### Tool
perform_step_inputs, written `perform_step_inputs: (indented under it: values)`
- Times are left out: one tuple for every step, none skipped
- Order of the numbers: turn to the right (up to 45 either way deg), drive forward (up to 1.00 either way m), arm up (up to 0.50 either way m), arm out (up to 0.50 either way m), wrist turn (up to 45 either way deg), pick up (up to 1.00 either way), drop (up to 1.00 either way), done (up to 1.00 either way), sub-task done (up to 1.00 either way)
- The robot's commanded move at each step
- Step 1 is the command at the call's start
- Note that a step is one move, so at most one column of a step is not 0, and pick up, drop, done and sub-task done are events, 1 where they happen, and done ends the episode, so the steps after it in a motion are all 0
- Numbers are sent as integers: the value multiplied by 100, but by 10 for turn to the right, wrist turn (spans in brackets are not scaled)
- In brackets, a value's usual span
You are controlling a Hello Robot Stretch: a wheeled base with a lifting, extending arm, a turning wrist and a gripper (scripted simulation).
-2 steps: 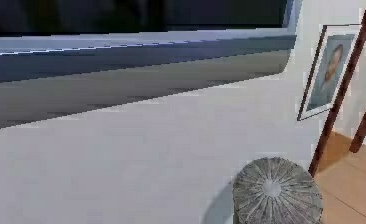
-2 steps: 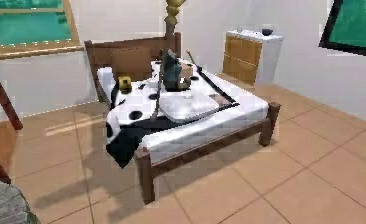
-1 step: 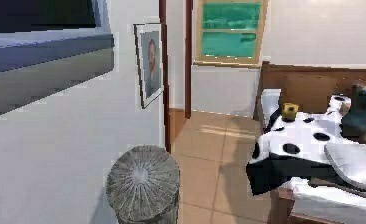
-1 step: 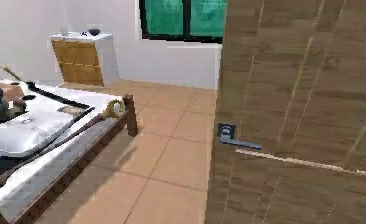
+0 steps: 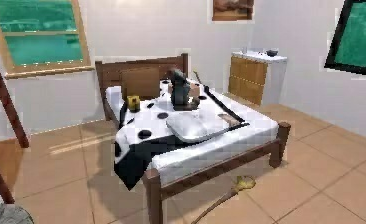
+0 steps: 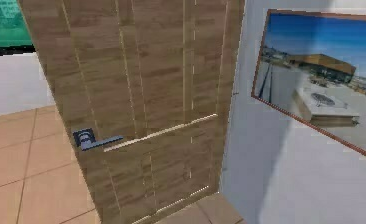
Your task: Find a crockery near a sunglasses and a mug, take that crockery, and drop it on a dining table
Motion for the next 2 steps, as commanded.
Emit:
perform_step_inputs:
  values:
    - [150, 0, 0, 0, 0, 0, 0, 0, 0]
    - [0, 80, 0, 0, 0, 0, 0, 0, 0]
